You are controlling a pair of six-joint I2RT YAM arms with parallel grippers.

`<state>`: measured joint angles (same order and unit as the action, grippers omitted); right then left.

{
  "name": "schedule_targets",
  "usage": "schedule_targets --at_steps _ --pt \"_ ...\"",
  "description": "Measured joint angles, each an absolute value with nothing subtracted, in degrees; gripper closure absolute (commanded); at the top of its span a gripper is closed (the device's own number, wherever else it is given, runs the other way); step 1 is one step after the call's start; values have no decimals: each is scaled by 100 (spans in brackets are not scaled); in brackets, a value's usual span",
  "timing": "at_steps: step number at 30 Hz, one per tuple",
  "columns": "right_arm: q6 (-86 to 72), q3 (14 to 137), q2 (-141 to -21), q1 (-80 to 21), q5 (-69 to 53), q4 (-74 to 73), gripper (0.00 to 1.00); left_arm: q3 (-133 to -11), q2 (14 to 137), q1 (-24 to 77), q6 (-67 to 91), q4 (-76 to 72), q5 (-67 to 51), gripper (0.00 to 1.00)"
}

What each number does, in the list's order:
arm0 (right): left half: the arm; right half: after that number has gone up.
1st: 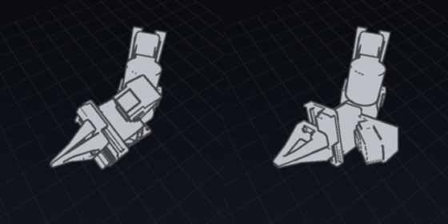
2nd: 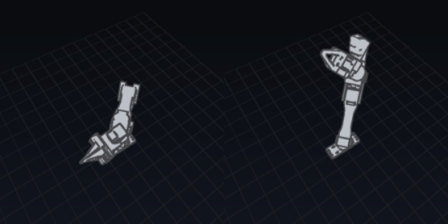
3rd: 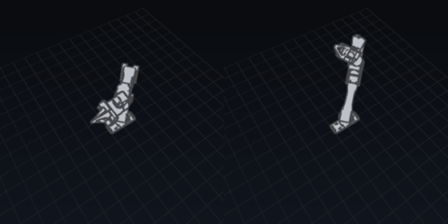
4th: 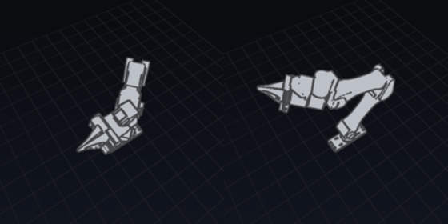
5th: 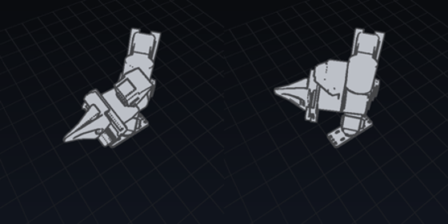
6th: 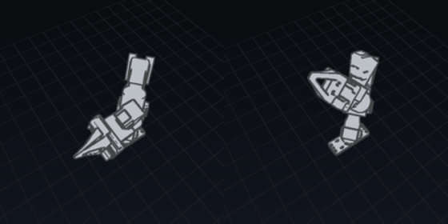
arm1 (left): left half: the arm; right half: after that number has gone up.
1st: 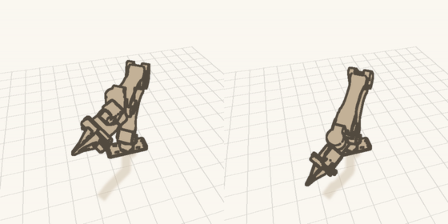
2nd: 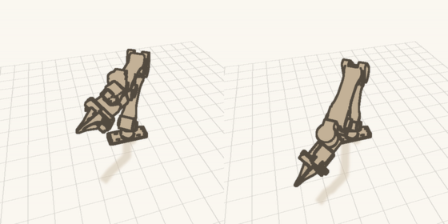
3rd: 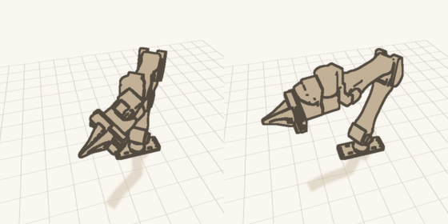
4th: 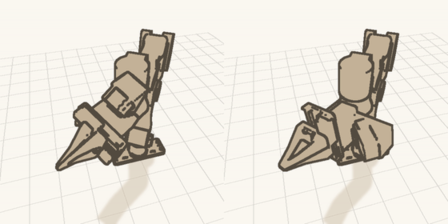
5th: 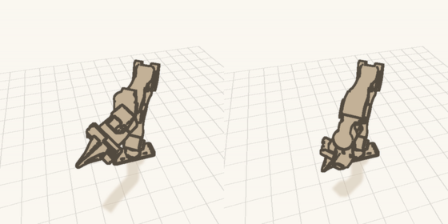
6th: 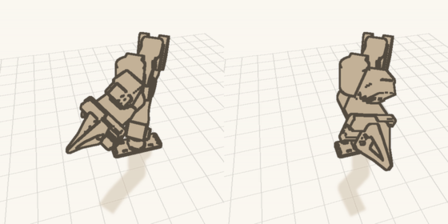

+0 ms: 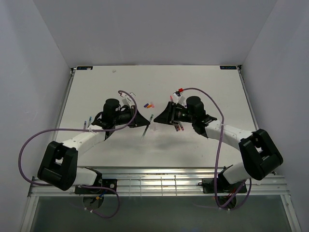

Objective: Open the pen caps

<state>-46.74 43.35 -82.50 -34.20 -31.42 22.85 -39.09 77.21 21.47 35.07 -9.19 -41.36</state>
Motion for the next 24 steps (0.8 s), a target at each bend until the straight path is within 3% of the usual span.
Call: schedule_targets --at_steps 24 --pt "-5516 4333 -8796 -3649 -2480 2724 59 -3411 7306 2532 4038 -1680 -3789 100"
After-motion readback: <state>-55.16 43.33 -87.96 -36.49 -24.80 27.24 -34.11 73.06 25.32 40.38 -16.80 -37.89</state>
